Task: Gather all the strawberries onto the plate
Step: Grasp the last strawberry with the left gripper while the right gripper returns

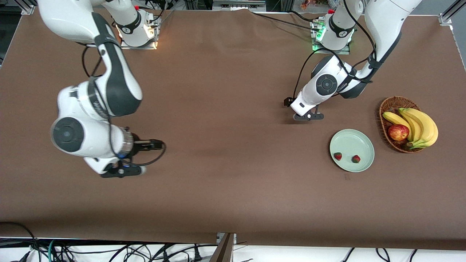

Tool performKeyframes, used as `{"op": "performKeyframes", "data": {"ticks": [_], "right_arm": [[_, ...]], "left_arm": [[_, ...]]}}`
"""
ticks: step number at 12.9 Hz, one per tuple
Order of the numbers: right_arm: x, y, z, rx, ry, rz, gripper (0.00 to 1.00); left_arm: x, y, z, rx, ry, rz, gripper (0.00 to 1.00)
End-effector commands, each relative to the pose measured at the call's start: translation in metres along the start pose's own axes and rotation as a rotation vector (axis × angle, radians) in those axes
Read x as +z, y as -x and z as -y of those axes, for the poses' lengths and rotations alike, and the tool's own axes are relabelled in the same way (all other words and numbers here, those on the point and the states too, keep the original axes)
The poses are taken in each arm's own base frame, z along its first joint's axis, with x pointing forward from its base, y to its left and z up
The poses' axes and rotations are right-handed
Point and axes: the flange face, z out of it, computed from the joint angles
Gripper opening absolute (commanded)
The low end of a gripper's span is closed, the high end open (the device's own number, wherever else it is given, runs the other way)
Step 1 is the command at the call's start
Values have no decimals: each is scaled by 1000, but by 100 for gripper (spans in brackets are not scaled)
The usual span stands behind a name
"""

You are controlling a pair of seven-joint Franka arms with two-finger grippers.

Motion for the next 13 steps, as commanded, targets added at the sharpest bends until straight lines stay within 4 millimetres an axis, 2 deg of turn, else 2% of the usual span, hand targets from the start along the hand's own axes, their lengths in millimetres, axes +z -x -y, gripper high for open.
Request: {"op": "performKeyframes", "data": {"ticks": [1, 4, 6, 7, 8, 9, 11, 12, 13], "right_arm": [[-51, 28, -42, -2, 69, 13, 100], [-98, 53, -83, -11, 87, 7, 100], [-124, 70, -116, 36, 79, -13, 100], [-129, 83, -128, 52, 82, -7, 100], [-132, 98, -143, 81, 79, 4, 100], [-123, 106, -151, 97, 69, 22, 100], [-119, 120, -143, 60, 76, 10, 100], [-119, 130, -131, 17, 111, -14, 100], [-130, 141, -122, -8, 161, -46, 100]], "left_arm": [[6, -3, 1, -4, 33, -13, 68], [5, -6, 4, -2, 31, -18, 29], [1, -9, 7, 0, 27, -28, 12], [-9, -12, 10, -6, 16, -39, 11], [-27, -18, 12, -10, -10, -59, 11], [-47, -26, 12, -12, -47, -54, 11], [-97, -56, 21, 42, -161, -11, 11], [-119, -70, 32, 73, -188, 0, 11], [-132, -85, 48, 113, -186, 0, 11]]}}
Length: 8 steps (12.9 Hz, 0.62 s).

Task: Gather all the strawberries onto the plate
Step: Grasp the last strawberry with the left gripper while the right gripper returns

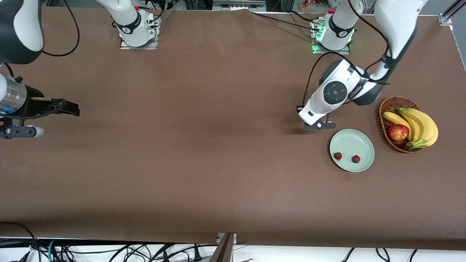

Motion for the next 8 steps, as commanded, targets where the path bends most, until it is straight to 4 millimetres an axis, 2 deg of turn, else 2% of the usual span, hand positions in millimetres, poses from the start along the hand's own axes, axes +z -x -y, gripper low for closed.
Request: {"op": "performKeyframes", "data": {"ticks": [1, 3, 4, 6, 7, 8], "right_arm": [[-31, 47, 16, -65, 79, -88, 100], [-48, 59, 11, -57, 75, -113, 100], [-56, 65, 4, -43, 73, -124, 100], [-58, 66, 2, -44, 71, -127, 100], [-57, 66, 2, -46, 71, -124, 100], [-55, 63, 2, -66, 72, -118, 100]], "left_arm": [[-34, -40, 52, 112, -12, -10, 11], [-24, -71, 99, 238, -11, -18, 12], [-14, -83, 114, 290, -20, -18, 12], [-2, -101, 123, 333, -40, -36, 17], [0, -103, 122, 335, -37, -47, 51], [-3, -104, 123, 331, -35, -52, 100]]}}
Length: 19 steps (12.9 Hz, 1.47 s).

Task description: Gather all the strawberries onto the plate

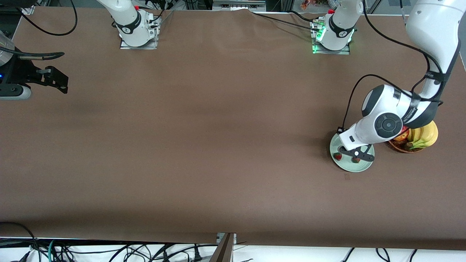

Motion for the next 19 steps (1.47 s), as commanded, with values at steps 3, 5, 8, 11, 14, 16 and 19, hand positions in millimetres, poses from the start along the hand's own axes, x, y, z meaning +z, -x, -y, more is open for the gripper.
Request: {"op": "performKeyframes", "data": {"ticks": [3, 5, 8, 11, 14, 16, 19], "right_arm": [[11, -3, -5, -49, -14, 20, 100], [13, -3, -13, -32, -41, 21, 100], [14, -4, -14, -31, -42, 21, 100], [14, -4, -15, -29, -45, 20, 100], [13, -5, -16, -26, -45, 17, 100], [13, -5, -16, -26, -46, 15, 100], [12, -5, -11, -32, -46, 10, 100]], "left_arm": [[-38, -17, 2, 11, -18, -55, 100], [-82, -24, -8, 20, -25, -85, 100], [-169, -32, -15, 12, -26, -157, 100], [-232, -26, -3, -21, -25, -204, 100], [-276, -9, -30, -4, -80, -217, 100], [-314, 19, -32, -61, -100, -226, 100], [-336, 63, 0, -206, 91, -254, 100]]}}
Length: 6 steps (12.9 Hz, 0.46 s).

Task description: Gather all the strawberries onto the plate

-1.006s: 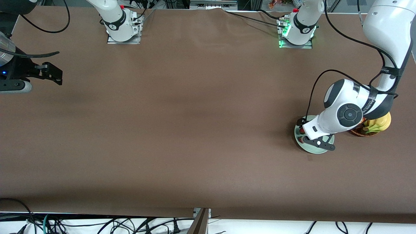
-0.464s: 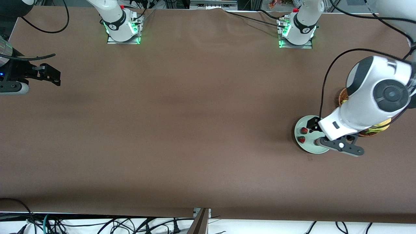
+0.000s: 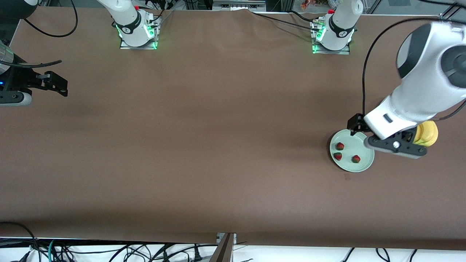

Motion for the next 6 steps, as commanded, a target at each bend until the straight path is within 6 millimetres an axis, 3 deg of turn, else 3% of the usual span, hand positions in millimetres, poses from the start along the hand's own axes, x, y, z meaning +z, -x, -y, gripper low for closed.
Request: {"op": "performKeyframes", "data": {"ticks": [1, 4, 6], "right_arm": [[-4, 1, 0, -16, -22, -14, 100], [-4, 1, -1, -8, -59, -16, 100], [-4, 2, -4, -1, -68, -13, 100]], "left_arm": [[-22, 39, 43, -77, 44, -2, 100], [-3, 84, 82, -166, 52, -75, 100], [9, 98, 90, -186, 53, -102, 100]]}}
